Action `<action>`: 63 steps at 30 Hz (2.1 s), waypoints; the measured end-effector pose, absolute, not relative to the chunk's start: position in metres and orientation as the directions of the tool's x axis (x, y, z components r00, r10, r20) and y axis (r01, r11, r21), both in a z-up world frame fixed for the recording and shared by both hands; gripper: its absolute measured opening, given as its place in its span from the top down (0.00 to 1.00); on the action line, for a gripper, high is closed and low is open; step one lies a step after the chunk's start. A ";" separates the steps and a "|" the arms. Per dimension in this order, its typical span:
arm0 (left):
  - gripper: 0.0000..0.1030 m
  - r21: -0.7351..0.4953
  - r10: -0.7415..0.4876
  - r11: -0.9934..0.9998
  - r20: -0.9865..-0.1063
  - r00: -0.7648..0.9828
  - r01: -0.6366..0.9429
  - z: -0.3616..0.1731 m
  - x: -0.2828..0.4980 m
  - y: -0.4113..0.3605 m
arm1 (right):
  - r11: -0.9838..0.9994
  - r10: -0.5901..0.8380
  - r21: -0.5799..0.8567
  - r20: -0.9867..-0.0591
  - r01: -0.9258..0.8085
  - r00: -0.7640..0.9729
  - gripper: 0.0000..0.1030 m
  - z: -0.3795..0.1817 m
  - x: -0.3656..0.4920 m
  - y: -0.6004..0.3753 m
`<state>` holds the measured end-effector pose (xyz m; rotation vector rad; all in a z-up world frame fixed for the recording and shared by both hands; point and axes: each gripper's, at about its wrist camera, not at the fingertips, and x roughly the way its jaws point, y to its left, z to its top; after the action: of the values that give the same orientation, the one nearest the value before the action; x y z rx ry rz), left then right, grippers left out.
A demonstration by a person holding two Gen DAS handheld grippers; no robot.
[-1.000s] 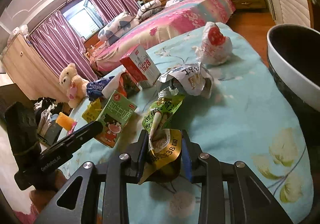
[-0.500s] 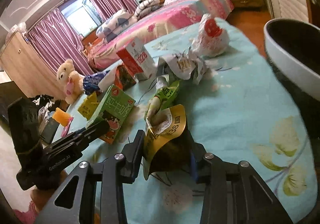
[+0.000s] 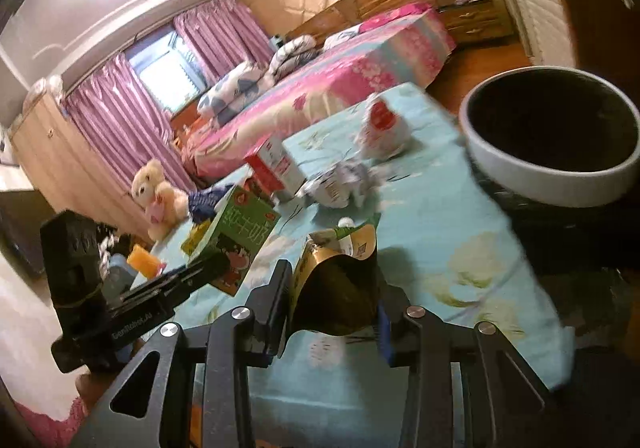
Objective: Collect trash
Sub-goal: 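Carry the carton and pouch over the black bin and open both tools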
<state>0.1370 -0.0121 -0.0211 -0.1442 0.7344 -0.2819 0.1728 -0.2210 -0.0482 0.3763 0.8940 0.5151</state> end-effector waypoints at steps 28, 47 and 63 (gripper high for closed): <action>0.71 -0.183 -0.415 0.900 -0.640 0.646 0.396 -0.013 0.193 -0.122 | 0.849 0.442 0.514 -0.559 -0.125 0.701 0.64 -0.018 0.195 -0.323; 0.71 -0.169 -0.433 0.883 -0.656 0.618 0.439 -0.016 0.258 -0.172 | 0.887 0.346 0.460 -0.611 -0.035 0.712 0.64 -0.032 0.238 -0.356; 0.71 -0.151 -0.426 0.880 -0.669 0.610 0.450 -0.024 0.284 -0.198 | 0.897 0.322 0.441 -0.652 -0.002 0.686 0.64 -0.043 0.259 -0.370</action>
<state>0.2842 -0.1978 -0.0244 0.0333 0.7631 -0.5054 0.2593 -0.3696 -0.0432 0.4301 0.7994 0.1879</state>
